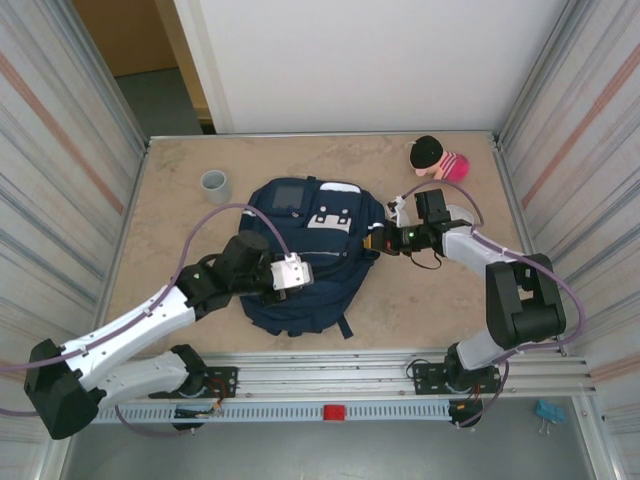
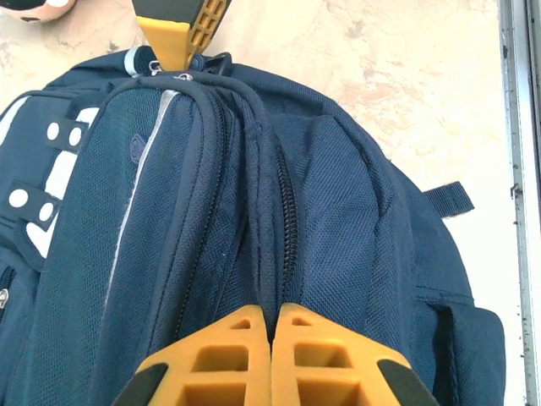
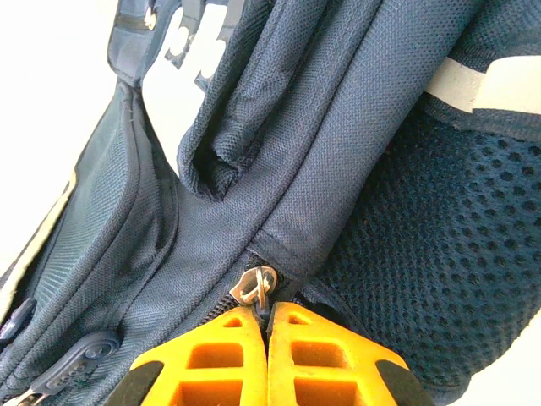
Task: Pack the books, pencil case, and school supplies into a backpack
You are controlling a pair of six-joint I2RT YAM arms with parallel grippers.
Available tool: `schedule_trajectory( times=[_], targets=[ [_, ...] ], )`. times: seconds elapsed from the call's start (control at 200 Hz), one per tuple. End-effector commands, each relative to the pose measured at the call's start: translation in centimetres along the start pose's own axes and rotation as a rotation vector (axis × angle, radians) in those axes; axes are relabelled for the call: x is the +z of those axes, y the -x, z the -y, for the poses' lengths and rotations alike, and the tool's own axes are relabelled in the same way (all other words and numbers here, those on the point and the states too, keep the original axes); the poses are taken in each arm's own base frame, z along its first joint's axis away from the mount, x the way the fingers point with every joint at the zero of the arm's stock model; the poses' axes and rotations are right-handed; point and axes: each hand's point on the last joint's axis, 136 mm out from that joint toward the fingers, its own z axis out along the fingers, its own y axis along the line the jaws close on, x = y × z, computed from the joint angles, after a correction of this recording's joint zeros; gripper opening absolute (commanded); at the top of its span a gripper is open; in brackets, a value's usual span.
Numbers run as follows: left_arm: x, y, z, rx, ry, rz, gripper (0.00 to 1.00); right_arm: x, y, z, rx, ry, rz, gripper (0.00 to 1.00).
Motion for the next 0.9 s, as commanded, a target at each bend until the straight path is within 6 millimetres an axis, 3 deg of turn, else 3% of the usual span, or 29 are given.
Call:
schedule_trajectory(
  times=[0.0,0.07,0.225,0.326,0.571,0.897],
  targets=[
    [-1.1,-1.4,2.2,-0.059,-0.076,-0.037,0.00,-2.4,6.0,3.9,0.011,-0.195,0.228,0.00],
    [-1.0,-1.4,2.2,-0.067,-0.075,-0.043,0.04,-2.8,6.1,3.2,-0.010,-0.182,0.237,0.00],
    [-1.6,-0.7,1.5,-0.083,-0.041,-0.028,0.53,-4.4,5.8,0.9,-0.067,-0.150,0.272,0.28],
    [-2.3,-0.7,0.7,-0.068,0.017,-0.027,0.68,-5.7,4.9,-1.0,-0.123,-0.114,0.296,0.40],
    [-1.8,-3.2,-1.7,0.027,0.134,-0.177,0.82,-6.1,1.5,-4.4,-0.258,-0.059,0.277,0.48],
    [1.9,-1.3,-3.8,0.077,0.146,-0.138,0.86,-5.3,-0.4,-5.3,-0.287,-0.004,0.260,0.53]
  ],
)
